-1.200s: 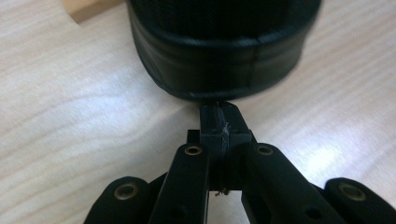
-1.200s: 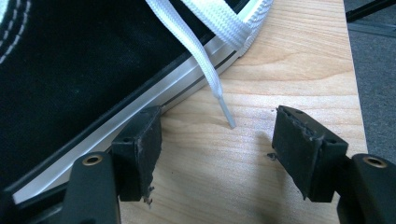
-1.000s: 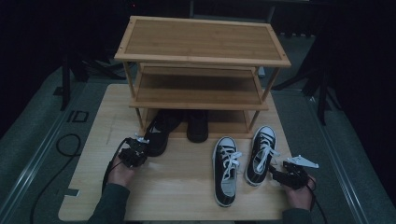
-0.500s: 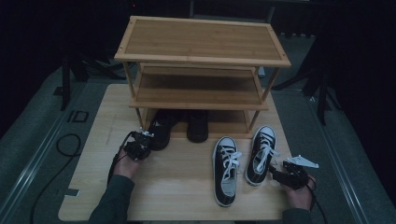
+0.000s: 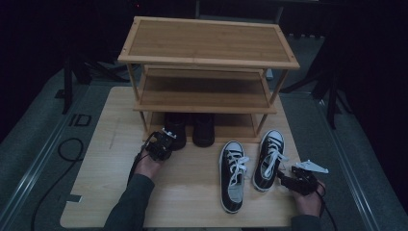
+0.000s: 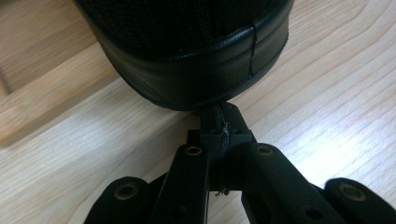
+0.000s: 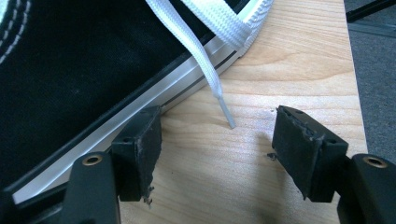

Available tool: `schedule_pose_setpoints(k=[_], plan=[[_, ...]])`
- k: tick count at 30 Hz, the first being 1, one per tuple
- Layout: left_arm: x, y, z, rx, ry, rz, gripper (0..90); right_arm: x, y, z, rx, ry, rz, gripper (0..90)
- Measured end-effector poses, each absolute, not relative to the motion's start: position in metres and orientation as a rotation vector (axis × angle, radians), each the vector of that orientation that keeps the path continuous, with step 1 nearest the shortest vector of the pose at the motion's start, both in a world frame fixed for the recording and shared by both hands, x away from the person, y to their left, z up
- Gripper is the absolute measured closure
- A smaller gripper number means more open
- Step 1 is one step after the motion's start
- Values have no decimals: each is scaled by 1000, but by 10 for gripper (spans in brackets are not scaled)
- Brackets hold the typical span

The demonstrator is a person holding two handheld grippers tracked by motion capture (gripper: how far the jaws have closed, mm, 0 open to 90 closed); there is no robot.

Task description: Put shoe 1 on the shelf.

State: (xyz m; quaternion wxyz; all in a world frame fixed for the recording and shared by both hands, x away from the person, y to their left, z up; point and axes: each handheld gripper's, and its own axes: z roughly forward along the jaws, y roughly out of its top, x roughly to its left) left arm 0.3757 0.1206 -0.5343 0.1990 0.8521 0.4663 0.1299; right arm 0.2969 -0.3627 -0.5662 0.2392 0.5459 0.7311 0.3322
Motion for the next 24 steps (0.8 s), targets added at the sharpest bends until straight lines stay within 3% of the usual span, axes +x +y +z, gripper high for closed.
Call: schedule_pose_setpoints(k=[24], plan=[[386, 97, -530, 2397, 1240, 321, 868, 297, -363, -566, 1494, 2002, 910, 326]])
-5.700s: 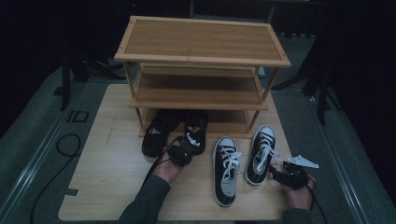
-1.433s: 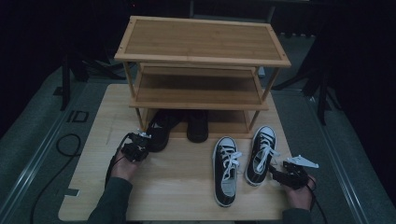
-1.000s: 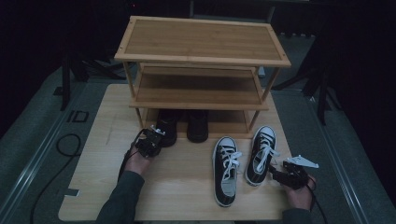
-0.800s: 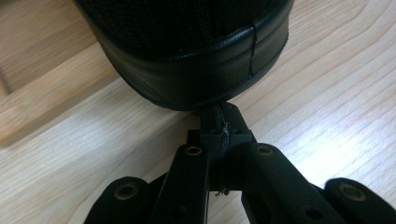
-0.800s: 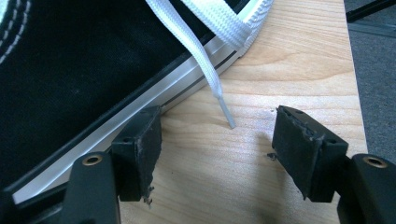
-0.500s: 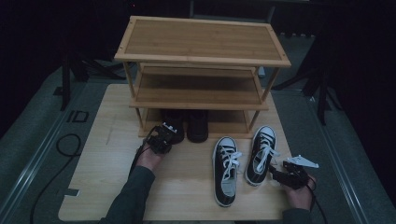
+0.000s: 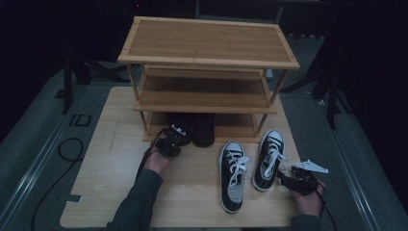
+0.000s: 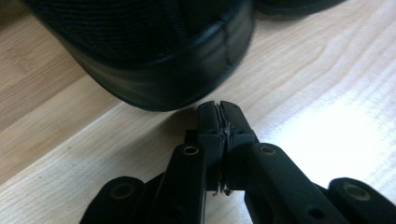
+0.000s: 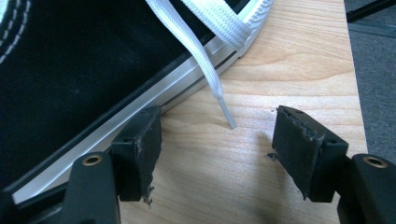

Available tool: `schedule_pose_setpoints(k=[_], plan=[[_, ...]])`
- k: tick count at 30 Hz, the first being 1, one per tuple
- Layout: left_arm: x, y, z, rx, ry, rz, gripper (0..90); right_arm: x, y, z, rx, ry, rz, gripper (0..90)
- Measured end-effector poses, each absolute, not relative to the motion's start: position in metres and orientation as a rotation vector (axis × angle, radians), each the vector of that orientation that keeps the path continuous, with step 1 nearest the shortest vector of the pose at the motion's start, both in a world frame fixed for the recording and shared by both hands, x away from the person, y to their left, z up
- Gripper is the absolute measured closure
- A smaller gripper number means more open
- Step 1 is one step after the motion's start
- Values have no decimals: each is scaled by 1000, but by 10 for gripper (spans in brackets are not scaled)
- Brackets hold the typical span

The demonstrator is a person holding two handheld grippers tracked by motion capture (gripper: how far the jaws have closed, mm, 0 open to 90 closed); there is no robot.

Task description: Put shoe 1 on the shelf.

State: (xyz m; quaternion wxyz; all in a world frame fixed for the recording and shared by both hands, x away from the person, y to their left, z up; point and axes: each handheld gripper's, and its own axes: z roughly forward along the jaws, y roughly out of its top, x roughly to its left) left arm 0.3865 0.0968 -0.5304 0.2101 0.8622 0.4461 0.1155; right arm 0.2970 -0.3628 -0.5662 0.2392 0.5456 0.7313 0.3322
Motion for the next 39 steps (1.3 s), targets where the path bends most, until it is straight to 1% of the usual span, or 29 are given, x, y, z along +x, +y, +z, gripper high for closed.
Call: schedule_pose_setpoints(k=[3, 8, 15, 18, 19, 22, 26, 32, 39], plan=[[382, 97, -529, 2396, 1224, 322, 852, 297, -363, -566, 1493, 2002, 909, 326], [376, 103, -518, 2364, 1196, 334, 790, 297, -363, -566, 1493, 2002, 909, 326], [367, 105, -518, 2369, 1176, 315, 636, 297, -363, -566, 1493, 2002, 909, 326], [366, 109, -518, 2347, 1193, 315, 611, 297, -363, -566, 1493, 2003, 909, 326], [367, 112, -518, 2335, 1204, 304, 579, 297, -363, -566, 1493, 2003, 909, 326], [365, 117, -521, 2311, 1229, 272, 539, 297, -363, -566, 1493, 2003, 909, 326], [362, 121, -524, 2280, 1254, 229, 528, 297, -363, -566, 1492, 2003, 909, 326], [357, 125, -519, 2309, 1244, 250, 507, 297, -363, -566, 1493, 2004, 910, 325], [346, 146, -513, 2263, 1280, 272, 507, 297, -363, -566, 1492, 2005, 910, 325]])
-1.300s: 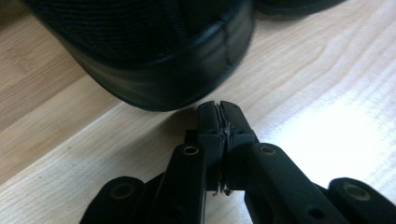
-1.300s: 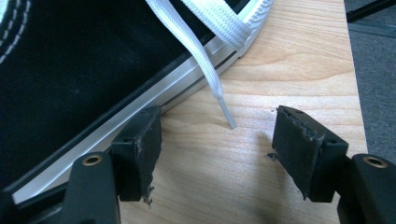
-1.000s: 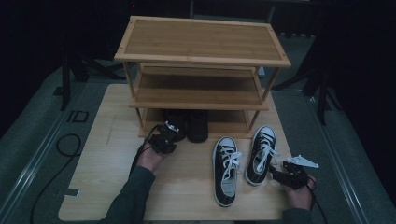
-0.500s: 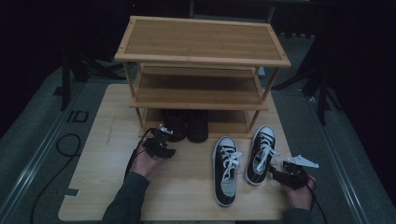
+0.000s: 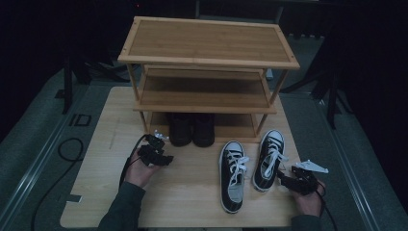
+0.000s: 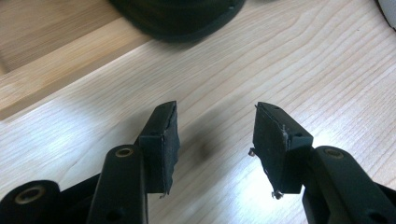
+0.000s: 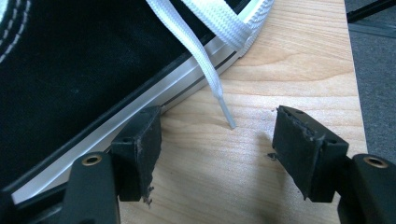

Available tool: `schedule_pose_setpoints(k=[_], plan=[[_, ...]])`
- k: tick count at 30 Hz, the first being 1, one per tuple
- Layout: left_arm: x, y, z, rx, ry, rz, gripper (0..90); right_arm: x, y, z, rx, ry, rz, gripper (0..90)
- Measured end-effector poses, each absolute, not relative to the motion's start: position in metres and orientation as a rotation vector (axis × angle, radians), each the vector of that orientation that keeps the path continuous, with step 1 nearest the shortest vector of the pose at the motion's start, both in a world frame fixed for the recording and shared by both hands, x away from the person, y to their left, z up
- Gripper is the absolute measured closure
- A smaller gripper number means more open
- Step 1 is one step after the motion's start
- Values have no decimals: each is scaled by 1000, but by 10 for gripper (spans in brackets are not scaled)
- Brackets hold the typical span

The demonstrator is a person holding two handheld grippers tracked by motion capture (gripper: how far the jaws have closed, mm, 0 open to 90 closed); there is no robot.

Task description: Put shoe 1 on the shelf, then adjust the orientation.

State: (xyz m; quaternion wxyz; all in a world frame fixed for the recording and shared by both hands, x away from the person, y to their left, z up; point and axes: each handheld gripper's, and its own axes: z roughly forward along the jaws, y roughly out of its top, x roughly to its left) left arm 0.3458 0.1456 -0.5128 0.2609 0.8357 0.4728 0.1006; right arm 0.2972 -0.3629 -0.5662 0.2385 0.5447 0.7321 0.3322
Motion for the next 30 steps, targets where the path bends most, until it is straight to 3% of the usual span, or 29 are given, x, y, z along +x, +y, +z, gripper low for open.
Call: schedule_pose_setpoints(k=[14, 24, 30], plan=[[336, 141, -512, 2277, 1242, 241, 496, 299, -362, -563, 1509, 2028, 872, 303], [333, 156, -507, 2225, 1303, 271, 499, 300, -363, -555, 1510, 2110, 833, 432], [333, 154, -509, 2234, 1302, 258, 495, 297, -369, -543, 1484, 2183, 804, 450]])
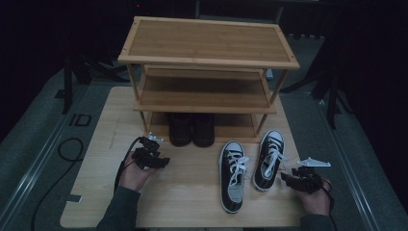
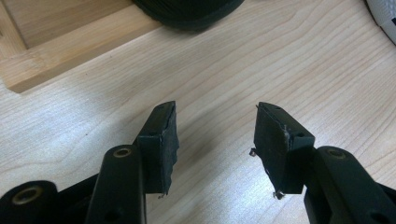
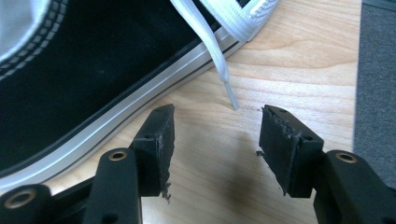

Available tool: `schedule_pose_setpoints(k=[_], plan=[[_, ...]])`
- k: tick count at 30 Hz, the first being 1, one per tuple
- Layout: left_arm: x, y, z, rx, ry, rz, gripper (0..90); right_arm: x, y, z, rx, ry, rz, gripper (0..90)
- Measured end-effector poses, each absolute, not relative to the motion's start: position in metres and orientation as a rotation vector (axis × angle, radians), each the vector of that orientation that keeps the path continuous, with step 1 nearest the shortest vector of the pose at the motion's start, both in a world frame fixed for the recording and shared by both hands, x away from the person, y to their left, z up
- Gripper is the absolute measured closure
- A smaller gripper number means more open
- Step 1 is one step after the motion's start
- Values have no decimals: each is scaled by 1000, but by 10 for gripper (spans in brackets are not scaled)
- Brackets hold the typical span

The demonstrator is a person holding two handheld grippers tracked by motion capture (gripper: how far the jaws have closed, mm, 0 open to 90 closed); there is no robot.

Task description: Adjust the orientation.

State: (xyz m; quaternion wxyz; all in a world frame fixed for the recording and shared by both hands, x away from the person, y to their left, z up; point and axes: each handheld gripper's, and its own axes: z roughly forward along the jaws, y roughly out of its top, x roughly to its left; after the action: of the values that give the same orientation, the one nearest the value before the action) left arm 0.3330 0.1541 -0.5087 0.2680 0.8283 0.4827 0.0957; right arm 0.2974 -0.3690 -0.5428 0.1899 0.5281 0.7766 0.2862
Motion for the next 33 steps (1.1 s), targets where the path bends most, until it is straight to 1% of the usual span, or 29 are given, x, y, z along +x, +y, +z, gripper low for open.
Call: schedule_pose_setpoints(k=[8, 10, 14, 21, 28, 33], plan=[[333, 157, -507, 2228, 1313, 256, 495, 299, -370, -515, 1413, 2246, 819, 465], [333, 158, -508, 2225, 1329, 247, 495, 303, -368, -505, 1361, 2326, 812, 500], [334, 158, -509, 2232, 1324, 246, 494, 307, -367, -496, 1316, 2391, 801, 522], [333, 158, -510, 2235, 1323, 239, 494, 310, -364, -483, 1244, 2455, 795, 520], [333, 159, -511, 2238, 1327, 230, 489, 312, -352, -464, 1162, 2504, 821, 509], [333, 159, -512, 2236, 1328, 227, 487, 312, -345, -462, 1138, 2527, 833, 504]])
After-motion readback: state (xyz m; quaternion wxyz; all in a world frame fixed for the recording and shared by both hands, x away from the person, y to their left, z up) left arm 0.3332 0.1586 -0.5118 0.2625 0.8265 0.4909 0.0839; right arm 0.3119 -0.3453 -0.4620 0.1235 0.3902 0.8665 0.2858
